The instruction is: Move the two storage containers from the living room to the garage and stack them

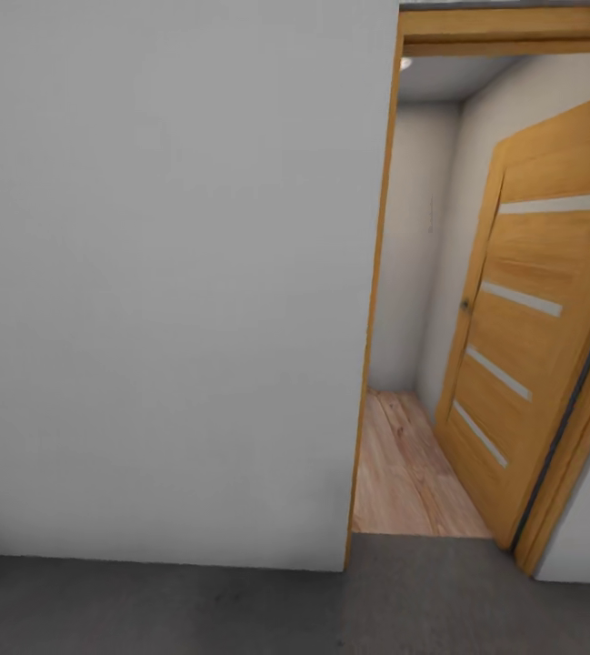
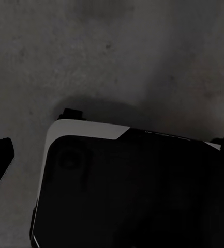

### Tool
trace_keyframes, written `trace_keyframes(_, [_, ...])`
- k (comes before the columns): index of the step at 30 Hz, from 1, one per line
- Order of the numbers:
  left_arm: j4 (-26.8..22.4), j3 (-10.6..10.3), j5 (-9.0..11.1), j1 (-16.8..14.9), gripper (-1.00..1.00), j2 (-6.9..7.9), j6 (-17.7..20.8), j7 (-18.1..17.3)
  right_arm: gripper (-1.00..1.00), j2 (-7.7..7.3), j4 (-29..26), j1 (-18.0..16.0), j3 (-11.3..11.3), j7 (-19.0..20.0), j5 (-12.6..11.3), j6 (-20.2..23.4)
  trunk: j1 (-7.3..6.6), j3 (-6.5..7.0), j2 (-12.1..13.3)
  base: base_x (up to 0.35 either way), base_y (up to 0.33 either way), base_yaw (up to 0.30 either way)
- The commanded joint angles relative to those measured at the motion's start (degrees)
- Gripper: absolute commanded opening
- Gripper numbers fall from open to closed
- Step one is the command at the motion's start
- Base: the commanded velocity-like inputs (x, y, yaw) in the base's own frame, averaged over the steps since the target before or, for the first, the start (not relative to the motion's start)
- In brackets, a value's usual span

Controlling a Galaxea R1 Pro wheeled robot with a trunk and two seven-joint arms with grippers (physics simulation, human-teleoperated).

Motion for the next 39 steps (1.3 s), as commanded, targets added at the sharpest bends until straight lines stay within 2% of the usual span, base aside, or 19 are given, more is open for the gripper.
trace_keyframes(1, [0.0, 0.1, 0.4, 0.0, 1.00, 0.11, 0.0, -0.3, 1.00, 0.02, 0.2, -0.1, 0.4, 0.0, -0.5, -0.3, 0.02, 0.01, 0.0, 0.000, 0.000, -0.298])
trace_keyframes(39, [0.0, 0.1, 0.4, 0.0, 1.00, 0.16, -0.4, -0.2, 1.00, 0.02, 0.2, -0.1, 0.3, 0.0, -0.5, -0.3, 0.02, 0.98, 0.0, 0.000, 0.000, -0.298])
